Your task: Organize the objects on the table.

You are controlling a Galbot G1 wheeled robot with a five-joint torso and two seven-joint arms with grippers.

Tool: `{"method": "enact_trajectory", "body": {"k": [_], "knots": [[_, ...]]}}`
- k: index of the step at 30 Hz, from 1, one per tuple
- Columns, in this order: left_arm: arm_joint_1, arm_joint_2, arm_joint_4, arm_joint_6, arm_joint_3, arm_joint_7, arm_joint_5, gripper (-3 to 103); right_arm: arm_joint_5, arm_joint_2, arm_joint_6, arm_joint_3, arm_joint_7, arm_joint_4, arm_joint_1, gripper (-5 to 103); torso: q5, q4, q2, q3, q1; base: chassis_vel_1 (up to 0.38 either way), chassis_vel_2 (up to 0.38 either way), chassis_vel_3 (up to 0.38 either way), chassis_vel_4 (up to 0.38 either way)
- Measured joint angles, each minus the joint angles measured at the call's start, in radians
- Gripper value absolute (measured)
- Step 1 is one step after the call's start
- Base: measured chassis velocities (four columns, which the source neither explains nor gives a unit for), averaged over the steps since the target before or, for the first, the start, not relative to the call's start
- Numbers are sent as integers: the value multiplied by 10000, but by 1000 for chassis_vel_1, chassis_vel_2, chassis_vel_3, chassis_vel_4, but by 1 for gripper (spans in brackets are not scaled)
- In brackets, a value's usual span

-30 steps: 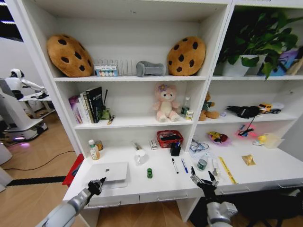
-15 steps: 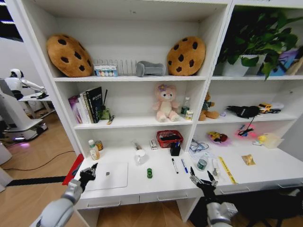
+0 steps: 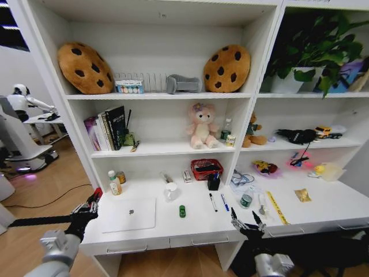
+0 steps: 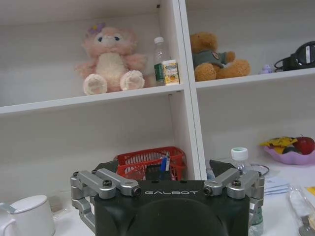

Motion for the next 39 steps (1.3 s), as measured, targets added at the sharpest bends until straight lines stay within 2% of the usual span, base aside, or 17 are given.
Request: {"method": "enact_trajectory", "body": {"k": [2, 3, 4, 5, 6, 8, 9, 11, 12, 16, 17, 19, 28, 39], "knots": [[324, -422, -225, -124, 15, 387, 110, 39, -196, 13, 66, 29, -182, 118, -138, 100, 0, -1, 0, 0, 0, 0, 0, 0, 0], [324, -422, -225, -124, 15, 387, 110, 39, -196, 13, 66, 29, -182, 118, -138, 100, 0, -1, 0, 0, 0, 0, 0, 0, 0], [517, -734, -371, -211, 151, 566, 290, 44, -413, 37, 114, 2, -186, 133, -194, 100, -1, -1, 1, 0, -1, 0, 0, 0, 0], [613, -960, -477, -264, 263, 622, 430, 49, -549, 58, 152, -42, -177, 133, -217, 100, 1, 0, 1, 0, -1, 0, 0, 0, 0], [613, -960, -477, -264, 263, 622, 430, 49, -549, 58, 152, -42, -177, 133, -217, 100, 1, 0, 1, 0, -1, 0, 0, 0, 0], [718, -1250, -671, -354, 421, 633, 627, 60, -688, 91, 164, -110, -132, 189, -242, 100, 1, 0, 1, 1, -1, 0, 0, 0, 0], [718, -1250, -671, -354, 421, 633, 627, 60, -688, 91, 164, -110, -132, 189, -242, 100, 1, 0, 1, 1, -1, 0, 0, 0, 0], [715, -1220, -747, -547, 430, 542, 712, 72, -713, 96, 139, -137, -50, 282, -250, 100, 0, -1, 1, 0, -1, 0, 0, 0, 0], [715, -1220, -747, -547, 430, 542, 712, 72, -713, 96, 139, -137, -50, 282, -250, 100, 0, -1, 1, 0, -1, 0, 0, 0, 0], [651, -1101, -948, -607, 163, 347, 589, 93, -716, 138, 46, -159, 40, 415, -243, 100, -1, -1, 1, 0, 0, 0, 0, 0, 0], [651, -1101, -948, -607, 163, 347, 589, 93, -716, 138, 46, -159, 40, 415, -243, 100, -1, -1, 1, 0, 0, 0, 0, 0, 0], [673, -1125, -1028, -607, 150, 325, 591, 99, -861, 198, 105, -212, 8, 402, -250, 100, -1, 0, 1, 1, 0, 0, 0, 0, 0], [823, -1527, -1270, -559, 434, 318, 914, 100, -913, 136, 192, -299, -70, 352, -250, 100, -2, 1, 1, 1, 1, 0, 0, 0, 0], [933, -1671, -1353, -528, 722, 453, 1329, 100, -799, -19, 149, -316, 72, 140, 39, 100, -1, 0, 1, 1, 1, 0, 0, 0, 0]]}}
